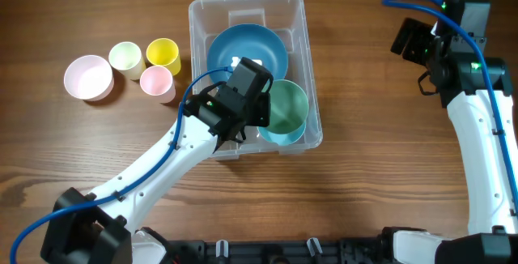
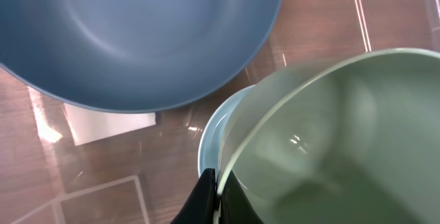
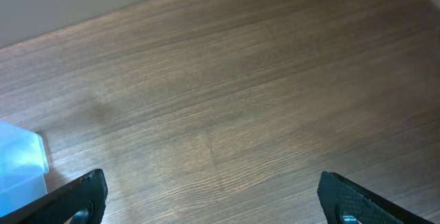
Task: Pack container
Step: 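Carry the mint green bowl with the left gripper into the bin, then lower the mint green bowl into the light blue bowl and release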
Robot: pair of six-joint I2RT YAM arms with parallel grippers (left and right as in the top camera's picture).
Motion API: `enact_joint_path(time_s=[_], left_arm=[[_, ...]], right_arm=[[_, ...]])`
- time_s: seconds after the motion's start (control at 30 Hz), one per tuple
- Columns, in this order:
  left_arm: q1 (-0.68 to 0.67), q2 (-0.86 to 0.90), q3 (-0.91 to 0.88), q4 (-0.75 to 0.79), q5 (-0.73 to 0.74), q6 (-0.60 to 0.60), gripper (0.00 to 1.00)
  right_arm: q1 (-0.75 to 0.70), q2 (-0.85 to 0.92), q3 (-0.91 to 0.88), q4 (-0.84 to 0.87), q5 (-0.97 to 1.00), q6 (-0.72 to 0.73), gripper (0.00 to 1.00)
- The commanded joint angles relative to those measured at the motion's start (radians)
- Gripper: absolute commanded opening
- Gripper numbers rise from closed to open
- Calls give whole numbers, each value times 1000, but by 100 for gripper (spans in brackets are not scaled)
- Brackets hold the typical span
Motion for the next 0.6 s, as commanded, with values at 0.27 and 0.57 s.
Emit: enact_joint_path(time_s=[0.27,0.57], left_arm=[[6,-4,13,0,-27,19,56],[243,-127,19,-33,-111,-46,52]], right_arm=[[1,7,9,2,14,12,100],[1,7,9,2,14,12,100]])
